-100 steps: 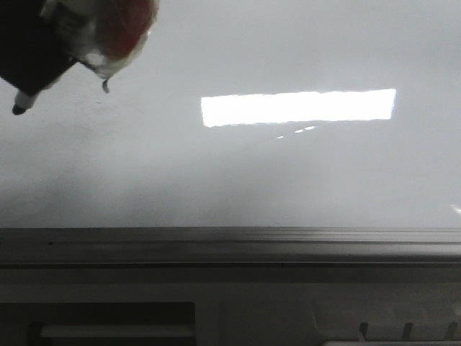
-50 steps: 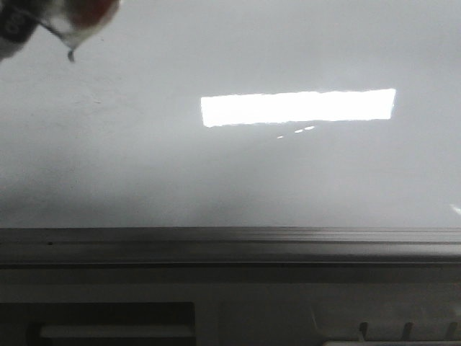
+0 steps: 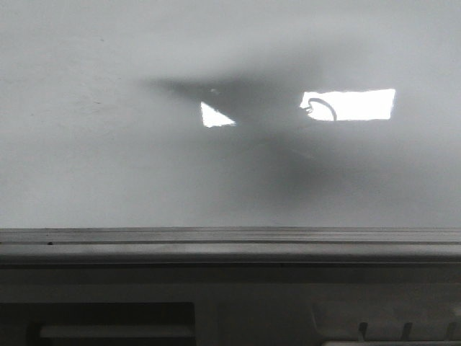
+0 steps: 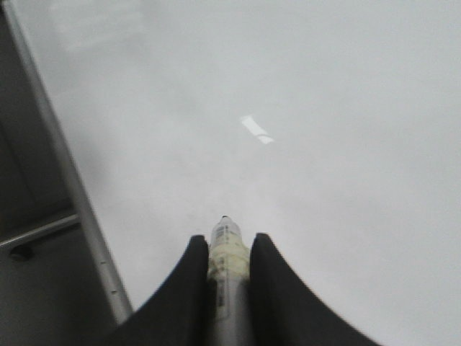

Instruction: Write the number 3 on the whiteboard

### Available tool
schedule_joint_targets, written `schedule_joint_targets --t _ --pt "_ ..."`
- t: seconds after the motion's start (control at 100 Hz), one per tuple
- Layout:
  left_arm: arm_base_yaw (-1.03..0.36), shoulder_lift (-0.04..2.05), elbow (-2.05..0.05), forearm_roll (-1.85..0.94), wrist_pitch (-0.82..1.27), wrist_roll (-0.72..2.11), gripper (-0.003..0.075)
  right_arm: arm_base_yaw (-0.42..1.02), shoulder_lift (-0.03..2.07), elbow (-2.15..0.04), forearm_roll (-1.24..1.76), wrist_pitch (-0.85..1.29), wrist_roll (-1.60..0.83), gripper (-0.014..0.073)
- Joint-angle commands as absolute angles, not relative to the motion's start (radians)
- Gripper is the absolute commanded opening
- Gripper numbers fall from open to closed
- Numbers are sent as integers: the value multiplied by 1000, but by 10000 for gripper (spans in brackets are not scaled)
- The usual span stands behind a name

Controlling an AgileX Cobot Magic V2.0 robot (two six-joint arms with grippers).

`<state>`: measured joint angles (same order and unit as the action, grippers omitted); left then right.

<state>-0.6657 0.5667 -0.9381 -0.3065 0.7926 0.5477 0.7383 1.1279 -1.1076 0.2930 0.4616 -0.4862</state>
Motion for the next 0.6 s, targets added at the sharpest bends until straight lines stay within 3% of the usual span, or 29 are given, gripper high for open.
schedule_joint_targets --t 0.0,0.13,0.3,0.59 --pt "-643 478 -886 -302 672 474 185 684 1123 -1145 292 367 -488 -60" --pt "-625 367 -754 -317 574 460 -22 666 1142 -1145 292 318 -488 -61" --pt "-621 299 -631 -408 430 460 -21 666 1178 -1145 285 294 -488 -61" --pt "-621 297 -608 -444 422 460 -21 647 1218 -1145 271 321 -488 -61"
